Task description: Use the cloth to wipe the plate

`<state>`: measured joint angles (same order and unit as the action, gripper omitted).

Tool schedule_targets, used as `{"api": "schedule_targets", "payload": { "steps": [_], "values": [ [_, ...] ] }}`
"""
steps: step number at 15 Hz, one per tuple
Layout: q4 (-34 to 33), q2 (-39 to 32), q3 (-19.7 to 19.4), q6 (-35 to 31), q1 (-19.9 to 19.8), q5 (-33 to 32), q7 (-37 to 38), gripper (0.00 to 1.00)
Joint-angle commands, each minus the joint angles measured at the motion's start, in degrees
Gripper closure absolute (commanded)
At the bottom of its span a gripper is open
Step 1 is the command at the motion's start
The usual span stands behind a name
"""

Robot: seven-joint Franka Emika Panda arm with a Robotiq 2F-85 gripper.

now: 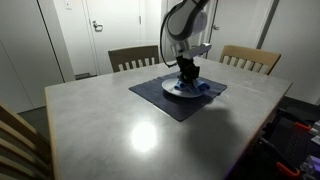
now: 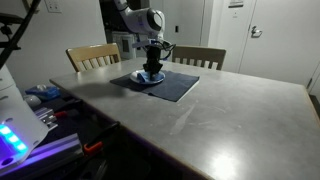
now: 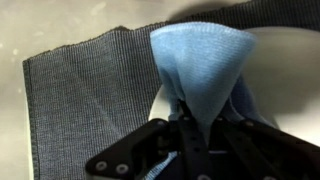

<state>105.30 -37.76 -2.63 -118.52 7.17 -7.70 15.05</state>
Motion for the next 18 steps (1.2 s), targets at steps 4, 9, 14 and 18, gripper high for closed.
{"api": "schedule_targets", "payload": {
  "steps": [4,9,14,18],
  "values": [
    [2.3,-3.3,-0.9,-17.0,-0.5,-0.1,2.6,0.97],
    [2.1,-2.7,-0.3,-20.8,1.3,-1.8,1.7,0.97],
    [1.4,-1.9,1.9,-16.1,2.2,-0.1,0.0,0.97],
    [1.2,-1.4,3.2,-15.3,2.8,-0.9,-2.1,0.97]
  ]
}}
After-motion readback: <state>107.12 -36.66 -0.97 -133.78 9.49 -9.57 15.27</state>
